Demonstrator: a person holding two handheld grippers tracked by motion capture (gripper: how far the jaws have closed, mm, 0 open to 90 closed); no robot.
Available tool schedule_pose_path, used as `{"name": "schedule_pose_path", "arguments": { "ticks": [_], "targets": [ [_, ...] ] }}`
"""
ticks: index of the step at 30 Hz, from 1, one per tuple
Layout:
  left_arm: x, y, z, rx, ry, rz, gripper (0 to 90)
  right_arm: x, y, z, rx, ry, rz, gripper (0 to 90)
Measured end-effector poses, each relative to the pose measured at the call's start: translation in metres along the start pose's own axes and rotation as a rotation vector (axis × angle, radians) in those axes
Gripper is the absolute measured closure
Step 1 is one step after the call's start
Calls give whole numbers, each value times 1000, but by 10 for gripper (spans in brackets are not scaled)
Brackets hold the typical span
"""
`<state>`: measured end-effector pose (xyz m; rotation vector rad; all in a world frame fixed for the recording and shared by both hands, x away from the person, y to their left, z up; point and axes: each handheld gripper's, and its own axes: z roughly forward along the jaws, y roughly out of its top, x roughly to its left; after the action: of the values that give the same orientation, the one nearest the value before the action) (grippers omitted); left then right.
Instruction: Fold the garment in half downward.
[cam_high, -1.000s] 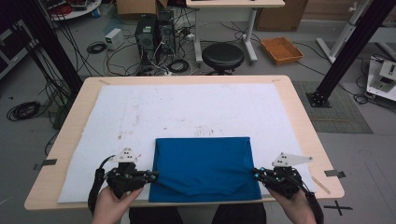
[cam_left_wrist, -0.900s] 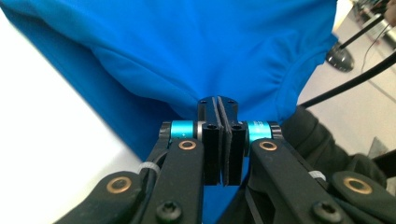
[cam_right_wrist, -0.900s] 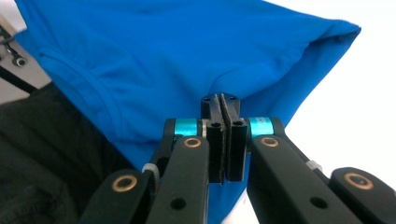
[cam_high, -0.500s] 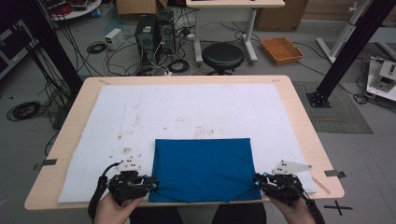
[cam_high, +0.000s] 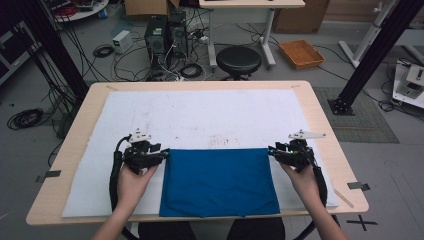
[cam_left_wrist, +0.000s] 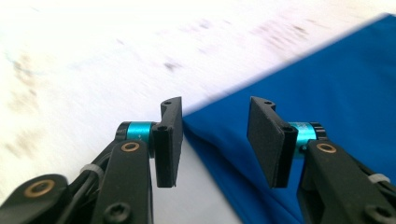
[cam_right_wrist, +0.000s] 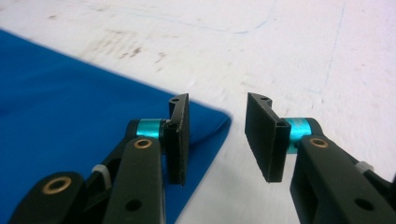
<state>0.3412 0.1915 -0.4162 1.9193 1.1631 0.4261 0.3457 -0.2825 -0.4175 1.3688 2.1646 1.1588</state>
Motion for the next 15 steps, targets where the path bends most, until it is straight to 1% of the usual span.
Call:
{"name": "schedule_pose_path", "arguments": {
  "ticks": [1, 2, 4, 5, 6, 7, 10, 11, 13, 14, 15],
  "targets": [
    [3, 2, 5, 5, 9, -2, 549, -3, 2, 6, 4, -8, 7, 591],
    [5, 3, 11, 12, 8, -4, 542, -6, 3, 11, 13, -24, 22, 582],
    [7, 4, 19, 31, 11, -10, 541, -10, 4, 21, 41, -22, 50, 572],
    [7, 3, 23, 28, 7, -21, 541, -11, 4, 25, 49, -27, 53, 571],
    [7, 3, 25, 36, 3, -22, 542, -11, 4, 29, 56, -29, 56, 571],
    [6, 3, 28, 44, 1, -26, 542, -11, 4, 32, 61, -23, 54, 570],
    [5, 0, 35, 91, -6, -24, 550, -8, 4, 39, 80, -18, 55, 574],
    [4, -1, 36, 111, -11, -14, 560, -7, 4, 40, 88, -16, 53, 587],
    [2, -3, 37, 128, -13, 0, 592, -6, 2, 42, 98, -12, 39, 646],
    [1, -3, 37, 132, -10, 8, 618, -5, 1, 43, 106, -12, 34, 662],
    [0, -4, 37, 125, -8, 4, 632, -5, -1, 44, 106, -15, 25, 681]
  ]
}}
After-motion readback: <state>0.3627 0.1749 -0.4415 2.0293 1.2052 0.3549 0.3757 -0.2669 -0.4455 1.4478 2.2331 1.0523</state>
